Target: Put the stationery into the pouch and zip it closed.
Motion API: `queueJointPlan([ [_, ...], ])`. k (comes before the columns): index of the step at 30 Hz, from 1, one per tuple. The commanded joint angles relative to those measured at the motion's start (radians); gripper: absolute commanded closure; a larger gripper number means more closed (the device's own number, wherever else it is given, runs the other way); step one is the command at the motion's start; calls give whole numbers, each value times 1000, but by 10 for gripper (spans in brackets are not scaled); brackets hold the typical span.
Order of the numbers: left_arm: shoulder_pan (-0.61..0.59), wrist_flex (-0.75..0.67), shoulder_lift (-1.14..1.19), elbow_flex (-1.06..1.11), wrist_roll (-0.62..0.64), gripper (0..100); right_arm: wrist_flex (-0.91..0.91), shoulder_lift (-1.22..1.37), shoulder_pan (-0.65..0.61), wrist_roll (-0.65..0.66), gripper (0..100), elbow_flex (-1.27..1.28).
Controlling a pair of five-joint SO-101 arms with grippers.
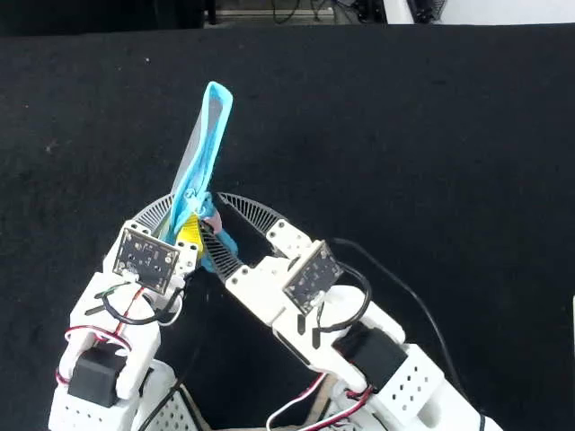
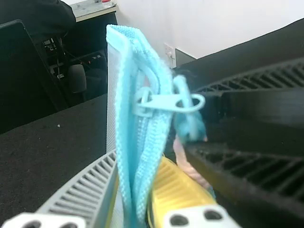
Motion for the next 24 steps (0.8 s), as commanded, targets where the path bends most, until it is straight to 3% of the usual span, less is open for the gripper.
queueJointPlan([
  [1, -4, -28, -9, -24, -12, 949, 3, -22, 8, -11, 875, -47],
  [24, -12, -28, -9, -24, -12, 949, 9, -65, 9, -11, 877, -59],
])
